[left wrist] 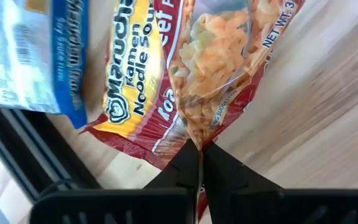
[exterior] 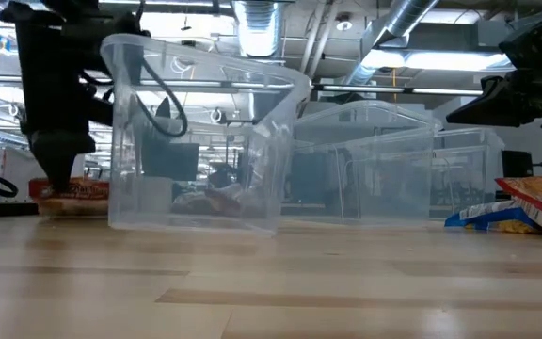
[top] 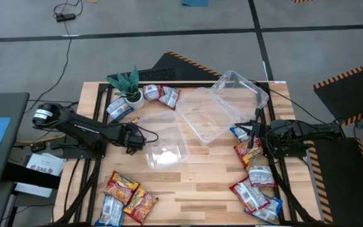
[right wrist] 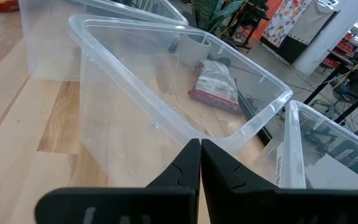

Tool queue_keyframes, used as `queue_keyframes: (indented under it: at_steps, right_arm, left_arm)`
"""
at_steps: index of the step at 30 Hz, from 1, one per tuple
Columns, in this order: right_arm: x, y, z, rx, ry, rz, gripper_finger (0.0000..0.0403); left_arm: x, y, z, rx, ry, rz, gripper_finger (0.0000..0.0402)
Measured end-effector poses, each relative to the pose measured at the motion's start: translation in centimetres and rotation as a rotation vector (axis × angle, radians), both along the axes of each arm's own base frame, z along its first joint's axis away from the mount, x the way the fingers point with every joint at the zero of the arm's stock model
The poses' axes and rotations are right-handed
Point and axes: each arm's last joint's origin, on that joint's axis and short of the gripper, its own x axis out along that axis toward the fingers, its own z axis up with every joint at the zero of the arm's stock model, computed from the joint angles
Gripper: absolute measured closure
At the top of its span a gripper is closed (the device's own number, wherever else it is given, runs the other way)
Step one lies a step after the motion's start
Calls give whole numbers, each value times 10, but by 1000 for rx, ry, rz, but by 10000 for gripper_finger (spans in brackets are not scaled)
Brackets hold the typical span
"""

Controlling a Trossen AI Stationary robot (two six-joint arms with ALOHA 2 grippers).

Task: Sort Maruchan noodles
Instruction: Put the red noodle pack into the bottom bin

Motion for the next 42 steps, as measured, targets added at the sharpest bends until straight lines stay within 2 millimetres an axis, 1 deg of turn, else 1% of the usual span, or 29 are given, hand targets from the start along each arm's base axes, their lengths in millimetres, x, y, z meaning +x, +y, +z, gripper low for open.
queue_keyframes:
  at_steps: [5,10,15,19,22,24,28,31,34,38,42]
  right_arm:
    - [0,0,0,0,0,0,368]
    - [0,0,0,0,0,0,368]
    - [0,0,0,0,0,0,368]
    - [0,0,0,0,-1,0,368]
    - [0,0,0,0,0,0,368]
    - [0,0,0,0,0,1,368]
    - [0,0,0,0,0,0,368]
    - [0,0,0,0,0,0,368]
    - [0,0,0,0,0,0,368]
    - [0,0,0,0,0,0,368]
    - [0,0,0,0,0,0,368]
  left_arm:
    - [-4,1,18,34,-19,5,401]
    - [-14,4,44,86,-41,36,401]
    - [-24,7,80,165,-112,74,401]
    - [-27,9,115,227,-245,82,401]
    - [-21,8,139,268,-351,28,401]
    - [-13,3,153,279,-441,-37,401]
    - [8,-12,170,275,-636,-208,401]
    - [23,-27,175,235,-728,-321,401]
    - [35,-41,171,187,-753,-392,401]
    - [49,-58,156,115,-709,-449,401]
    - [65,-68,136,41,-629,-490,401]
